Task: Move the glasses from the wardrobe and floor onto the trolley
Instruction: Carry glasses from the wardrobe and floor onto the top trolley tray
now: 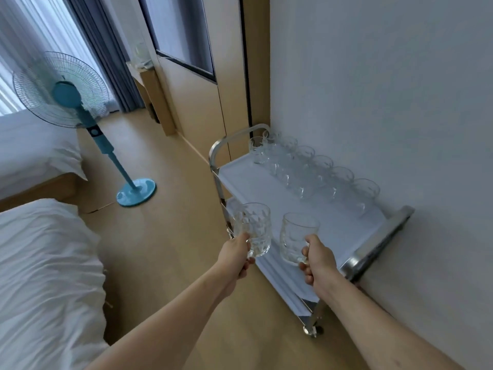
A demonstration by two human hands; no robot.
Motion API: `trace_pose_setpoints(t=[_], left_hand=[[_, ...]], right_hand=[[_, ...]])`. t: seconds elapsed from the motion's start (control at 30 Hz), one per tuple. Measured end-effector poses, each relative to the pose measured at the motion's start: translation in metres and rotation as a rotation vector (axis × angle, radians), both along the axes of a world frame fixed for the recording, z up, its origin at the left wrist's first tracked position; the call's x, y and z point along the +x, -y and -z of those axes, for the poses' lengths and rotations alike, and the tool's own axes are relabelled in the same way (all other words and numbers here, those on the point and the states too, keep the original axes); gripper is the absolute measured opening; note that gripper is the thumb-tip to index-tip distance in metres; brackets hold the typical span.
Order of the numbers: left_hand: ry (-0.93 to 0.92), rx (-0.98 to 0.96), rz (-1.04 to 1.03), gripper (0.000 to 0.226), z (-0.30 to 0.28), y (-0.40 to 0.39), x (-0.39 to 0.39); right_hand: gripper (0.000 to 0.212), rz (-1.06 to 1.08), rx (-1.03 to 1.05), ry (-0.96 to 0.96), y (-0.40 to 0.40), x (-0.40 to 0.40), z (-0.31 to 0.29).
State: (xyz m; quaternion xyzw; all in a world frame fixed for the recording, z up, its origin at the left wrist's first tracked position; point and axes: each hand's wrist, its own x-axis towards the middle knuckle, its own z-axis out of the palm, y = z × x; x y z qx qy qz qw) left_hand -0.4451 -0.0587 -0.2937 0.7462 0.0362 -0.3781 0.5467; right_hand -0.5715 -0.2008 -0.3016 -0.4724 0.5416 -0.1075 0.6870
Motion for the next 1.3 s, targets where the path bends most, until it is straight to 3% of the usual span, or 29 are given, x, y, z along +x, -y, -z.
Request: trace_pose_setpoints(t=[0.57, 0.83, 1.3], left_hand=[[-0.1, 0.069, 0.52, 0.033, 0.056, 0.11, 0.105], [-0.116, 0.125, 0.725, 0.03, 0.072, 0.145, 0.136], [-0.196, 0.201, 0.772, 0.028, 0.099, 0.213, 0.136]], right_hand=[[0.033, 0.465, 0.04, -0.173, 0.029, 0.053, 0.036], [0.033, 0.664, 0.073, -0.148, 0.017, 0.077, 0.047], [0.033, 0.819, 0.188, -0.085, 0.057, 0.083, 0.081]])
